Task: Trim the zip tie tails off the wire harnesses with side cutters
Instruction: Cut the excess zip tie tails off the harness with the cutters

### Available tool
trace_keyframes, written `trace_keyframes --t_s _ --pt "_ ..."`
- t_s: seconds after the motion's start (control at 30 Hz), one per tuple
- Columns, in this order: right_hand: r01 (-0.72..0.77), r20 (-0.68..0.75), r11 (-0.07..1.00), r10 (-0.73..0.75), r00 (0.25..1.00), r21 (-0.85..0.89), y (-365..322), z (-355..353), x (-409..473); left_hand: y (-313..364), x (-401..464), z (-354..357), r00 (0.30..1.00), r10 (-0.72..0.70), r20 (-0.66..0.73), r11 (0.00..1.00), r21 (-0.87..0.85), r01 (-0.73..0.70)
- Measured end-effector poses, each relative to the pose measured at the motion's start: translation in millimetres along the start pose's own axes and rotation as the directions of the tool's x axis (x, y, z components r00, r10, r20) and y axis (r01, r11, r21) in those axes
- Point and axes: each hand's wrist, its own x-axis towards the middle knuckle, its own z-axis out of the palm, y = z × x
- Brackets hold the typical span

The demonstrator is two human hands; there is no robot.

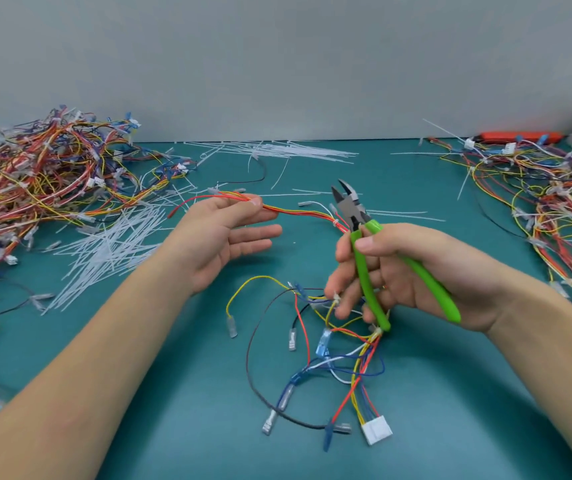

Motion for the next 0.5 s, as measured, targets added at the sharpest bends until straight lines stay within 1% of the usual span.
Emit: trace_keyframes --t_s 0.13,0.23,0.3,0.4,0.5 --pt "0.008 -0.042 0.999 -0.01 0.999 -0.032 0 -2 -1 -1 -3 1 0.999 -0.031 -0.01 0.99 0.138 0.032" --pt "-0.005 -0.013 0.999 0.004 1.0 -0.049 -1 -5 -1 0 -6 3 1.0 -0.029 0.004 0.991 0.133 0.029" --pt "0.011 0.013 0.998 -0.01 1.0 -0.061 -1 -6 -2 1 -7 5 0.999 -0.03 0.016 0.987 0.16 0.027" --pt "0.112 0.003 0.993 -0.112 0.994 -0.024 -2 -4 -1 0 -10 7 1.0 -0.022 0.02 0.98 0.198 0.017" --pt "0.21 -0.053 0.977 -0.208 0.977 0.041 -5 -4 -1 3 -13 9 0.998 -0.043 0.04 0.962 0.273 0.03"
